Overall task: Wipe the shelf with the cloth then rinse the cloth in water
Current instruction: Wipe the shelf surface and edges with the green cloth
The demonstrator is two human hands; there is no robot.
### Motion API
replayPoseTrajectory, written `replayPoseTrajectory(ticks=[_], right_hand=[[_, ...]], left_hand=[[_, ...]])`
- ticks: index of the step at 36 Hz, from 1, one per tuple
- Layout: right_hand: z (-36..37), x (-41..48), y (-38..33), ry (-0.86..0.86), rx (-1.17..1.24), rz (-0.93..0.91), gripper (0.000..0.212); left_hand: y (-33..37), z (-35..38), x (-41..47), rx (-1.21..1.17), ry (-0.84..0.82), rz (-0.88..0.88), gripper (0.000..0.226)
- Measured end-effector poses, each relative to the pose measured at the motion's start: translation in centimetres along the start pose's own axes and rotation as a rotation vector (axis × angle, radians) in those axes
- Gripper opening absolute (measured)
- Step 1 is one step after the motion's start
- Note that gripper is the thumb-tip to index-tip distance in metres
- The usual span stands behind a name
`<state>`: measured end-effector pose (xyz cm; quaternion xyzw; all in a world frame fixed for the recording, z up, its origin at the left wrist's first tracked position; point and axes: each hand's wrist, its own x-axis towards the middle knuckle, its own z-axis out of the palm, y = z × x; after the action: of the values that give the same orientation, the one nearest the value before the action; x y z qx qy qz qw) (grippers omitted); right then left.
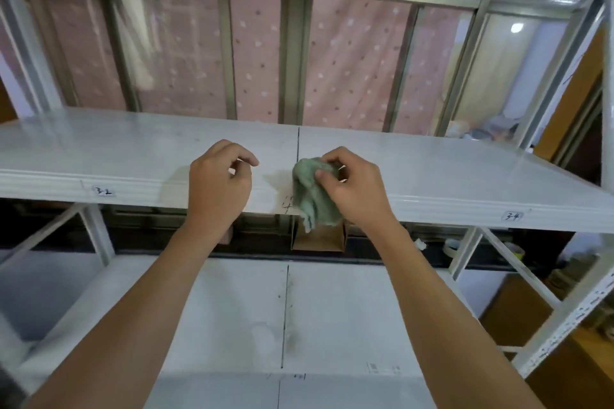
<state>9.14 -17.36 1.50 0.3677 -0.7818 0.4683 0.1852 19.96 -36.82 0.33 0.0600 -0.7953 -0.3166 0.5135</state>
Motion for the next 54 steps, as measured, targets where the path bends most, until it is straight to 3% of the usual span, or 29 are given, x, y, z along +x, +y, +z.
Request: replayPoseTrajectory(ticks=[2, 4, 7, 9, 14, 17, 21, 23, 26, 29, 33, 39, 42, 44, 48, 54], right_hand=[[-0.3, 1.0, 0.9, 0.082, -0.117, 0.03, 0.007], [-0.1, 2.0, 1.8, 0.114, -0.35, 0.054, 0.017], [0.9, 2.8, 2.7, 0.06, -0.806, 0.102, 0.03], [1.4, 3.0, 2.6, 0.01, -0.933, 0.181, 0.035], [3.3, 2.9, 1.8, -0.086, -0.813, 0.214, 0.054], [4.0, 2.5, 1.8, -0.11, -0.873, 0.093, 0.064], [4.2, 1.9, 2.2, -0.04, -0.767, -0.231, 0.041], [4.6, 1.2, 1.6, -0.086, -0.641, -0.39, 0.034], [5.2, 0.1, 0.3, -0.244, -0.474, -0.515, 0.027], [5.1, -0.2, -0.2, -0.198, -0.388, -0.585, 0.028], [3.2, 2.9, 0.6, -0.1, -0.389, -0.342, 0.022], [3.3, 7.9, 2.9, -0.288, -0.678, 0.109, 0.027], [4.4, 8.8, 2.1, -0.26, -0.966, 0.116, 0.038], [4.9, 9.2, 1.8, -0.239, -1.098, 0.098, 0.049], [5.8, 9.6, 1.8, -0.262, -0.956, 0.207, 0.059], [7.1, 9.2, 1.3, -0.259, -0.96, 0.206, 0.04]], left_hand=[[-0.4, -0.8, 0.0, 0.031, -0.012, 0.019, 0.026], [-1.0, -1.1, -0.2, 0.083, -0.059, 0.029, 0.025], [-2.2, -1.0, -0.5, 0.139, -0.192, 0.04, 0.02], [-3.0, -0.9, -0.9, 0.185, -0.261, 0.082, 0.016], [-4.2, -1.0, -1.4, 0.307, -0.277, 0.185, 0.01], [-4.9, -1.1, -1.5, 0.323, -0.263, 0.252, 0.006], [-5.6, -1.0, -1.7, 0.326, -0.212, 0.292, 0.01], [-5.7, -1.0, -1.9, 0.317, -0.188, 0.306, 0.012], [-6.2, -1.3, -1.8, 0.326, -0.182, 0.349, 0.015], [-6.7, -2.3, -1.4, 0.334, -0.172, 0.367, 0.018], [-7.1, -3.5, -0.8, 0.341, -0.128, 0.302, 0.019], [-7.3, -3.3, 0.0, 0.363, 0.002, 0.376, 0.011], [-8.4, -3.1, 0.4, 0.468, 0.042, 0.442, 0.043], [-9.1, -3.2, 0.7, 0.503, 0.068, 0.462, 0.049], [-9.8, -4.3, 0.9, 0.468, 0.036, 0.5, 0.032], [-12.1, -6.3, 1.0, 0.456, -0.065, 0.567, 0.016]])
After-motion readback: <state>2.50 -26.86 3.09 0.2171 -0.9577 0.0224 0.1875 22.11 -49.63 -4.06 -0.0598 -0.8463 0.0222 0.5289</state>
